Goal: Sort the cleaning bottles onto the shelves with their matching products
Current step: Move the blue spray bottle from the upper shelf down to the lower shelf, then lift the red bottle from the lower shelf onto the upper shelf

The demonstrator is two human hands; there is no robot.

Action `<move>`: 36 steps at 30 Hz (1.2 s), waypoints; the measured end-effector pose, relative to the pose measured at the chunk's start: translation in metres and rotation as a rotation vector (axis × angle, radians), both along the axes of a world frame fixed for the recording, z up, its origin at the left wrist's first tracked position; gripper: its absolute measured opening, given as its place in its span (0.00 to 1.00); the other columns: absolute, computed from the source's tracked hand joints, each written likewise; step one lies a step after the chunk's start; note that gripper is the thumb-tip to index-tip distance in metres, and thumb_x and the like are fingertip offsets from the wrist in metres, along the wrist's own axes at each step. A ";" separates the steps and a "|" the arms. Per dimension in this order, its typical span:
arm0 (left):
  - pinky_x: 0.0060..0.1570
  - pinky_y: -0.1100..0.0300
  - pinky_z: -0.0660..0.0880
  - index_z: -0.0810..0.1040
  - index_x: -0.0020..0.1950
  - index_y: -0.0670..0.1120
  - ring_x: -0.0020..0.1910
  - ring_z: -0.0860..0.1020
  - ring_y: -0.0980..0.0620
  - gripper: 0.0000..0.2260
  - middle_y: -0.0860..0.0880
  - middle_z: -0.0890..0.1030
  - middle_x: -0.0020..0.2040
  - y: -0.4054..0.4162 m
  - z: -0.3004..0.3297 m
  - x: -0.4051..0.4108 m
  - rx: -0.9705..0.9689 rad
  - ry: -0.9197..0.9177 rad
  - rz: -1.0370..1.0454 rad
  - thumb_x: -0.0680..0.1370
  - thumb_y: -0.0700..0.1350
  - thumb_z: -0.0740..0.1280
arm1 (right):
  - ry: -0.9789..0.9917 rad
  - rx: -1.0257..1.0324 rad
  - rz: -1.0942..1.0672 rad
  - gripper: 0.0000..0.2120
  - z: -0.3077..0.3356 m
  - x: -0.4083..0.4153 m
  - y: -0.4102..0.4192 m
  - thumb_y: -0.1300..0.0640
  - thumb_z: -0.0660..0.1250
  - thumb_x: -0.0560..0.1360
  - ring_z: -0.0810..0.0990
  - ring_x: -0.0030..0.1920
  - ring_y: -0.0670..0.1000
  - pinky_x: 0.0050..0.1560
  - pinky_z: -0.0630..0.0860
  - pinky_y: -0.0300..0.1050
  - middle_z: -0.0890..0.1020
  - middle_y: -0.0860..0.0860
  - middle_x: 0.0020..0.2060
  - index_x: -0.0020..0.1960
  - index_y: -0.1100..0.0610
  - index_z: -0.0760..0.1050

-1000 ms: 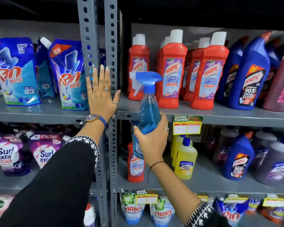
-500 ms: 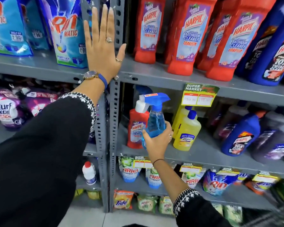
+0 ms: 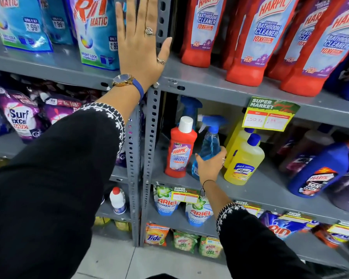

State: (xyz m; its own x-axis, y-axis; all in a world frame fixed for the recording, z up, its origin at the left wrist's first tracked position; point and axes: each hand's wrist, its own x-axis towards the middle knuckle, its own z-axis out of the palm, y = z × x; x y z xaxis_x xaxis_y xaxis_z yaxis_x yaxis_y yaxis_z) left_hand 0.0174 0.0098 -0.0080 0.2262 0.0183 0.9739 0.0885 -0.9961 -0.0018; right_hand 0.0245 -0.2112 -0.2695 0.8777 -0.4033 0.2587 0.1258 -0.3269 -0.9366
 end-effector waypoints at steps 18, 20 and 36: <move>0.72 0.39 0.53 0.60 0.75 0.37 0.73 0.60 0.36 0.28 0.38 0.63 0.74 -0.001 0.002 -0.003 0.025 -0.022 -0.033 0.82 0.56 0.52 | -0.124 -0.025 -0.139 0.35 -0.020 -0.042 0.016 0.53 0.78 0.65 0.69 0.63 0.55 0.62 0.71 0.61 0.70 0.57 0.61 0.66 0.56 0.65; 0.71 0.39 0.54 0.60 0.74 0.37 0.73 0.60 0.36 0.28 0.38 0.63 0.74 -0.001 0.001 -0.003 0.028 -0.033 -0.032 0.82 0.56 0.52 | -0.117 0.001 0.055 0.30 -0.018 -0.052 0.032 0.55 0.76 0.67 0.70 0.58 0.47 0.62 0.73 0.47 0.70 0.51 0.57 0.64 0.55 0.65; 0.71 0.41 0.52 0.62 0.74 0.36 0.72 0.61 0.35 0.28 0.37 0.65 0.73 0.001 0.004 -0.001 0.035 -0.078 -0.065 0.80 0.54 0.57 | 0.124 -0.012 0.093 0.43 0.017 -0.014 0.088 0.54 0.81 0.60 0.75 0.58 0.59 0.56 0.74 0.54 0.75 0.58 0.58 0.67 0.60 0.61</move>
